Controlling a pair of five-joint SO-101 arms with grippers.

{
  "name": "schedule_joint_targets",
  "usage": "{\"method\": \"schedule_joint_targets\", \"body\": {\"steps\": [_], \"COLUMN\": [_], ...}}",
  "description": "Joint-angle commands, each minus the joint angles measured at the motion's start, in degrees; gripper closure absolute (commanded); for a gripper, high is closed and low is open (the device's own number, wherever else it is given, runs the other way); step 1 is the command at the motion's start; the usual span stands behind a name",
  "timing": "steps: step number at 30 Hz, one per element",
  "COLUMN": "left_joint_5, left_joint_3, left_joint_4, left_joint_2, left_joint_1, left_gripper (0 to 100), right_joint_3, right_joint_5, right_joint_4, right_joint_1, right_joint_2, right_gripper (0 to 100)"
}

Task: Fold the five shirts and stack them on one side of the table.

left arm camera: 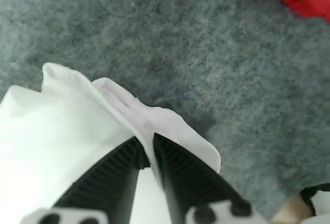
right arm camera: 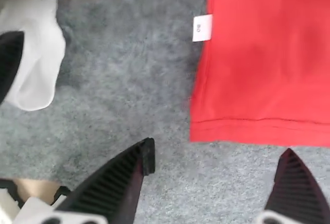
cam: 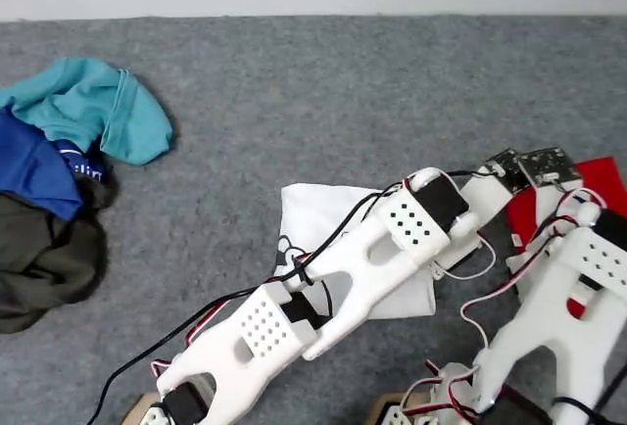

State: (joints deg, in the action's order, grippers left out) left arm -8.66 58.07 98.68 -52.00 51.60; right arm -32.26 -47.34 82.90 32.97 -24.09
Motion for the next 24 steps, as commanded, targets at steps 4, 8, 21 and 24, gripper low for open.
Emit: {"method": "schedule_joint_targets", "body": {"steps": [4, 8, 21, 24], "left_joint_5": [-0.18, -0.09, -0.35, -0.53], "left_joint_3": [2.24, 2.33, 22.11, 22.46], "left_joint_4": [-1.67, -1.67, 2.02, 2.02], "left_joint_2": [0.44, 0.79, 0.79, 0.88], "left_joint_1": [-0.44, -2.20, -23.38, -30.59], "left_gripper": [88, 77, 71, 71], "right_joint_3": [0.26, 0.26, 0.62, 1.41], "right_joint_5": [-0.18, 0.26, 3.60, 9.32], "right_joint_4": [2.15, 2.15, 2.07, 0.75], "right_joint_1": [0.31, 0.40, -5.49, -14.29], "right_joint_2": [-2.59, -2.59, -2.59, -2.42], "right_gripper": [63.7, 63.7, 63.7, 63.7]}}
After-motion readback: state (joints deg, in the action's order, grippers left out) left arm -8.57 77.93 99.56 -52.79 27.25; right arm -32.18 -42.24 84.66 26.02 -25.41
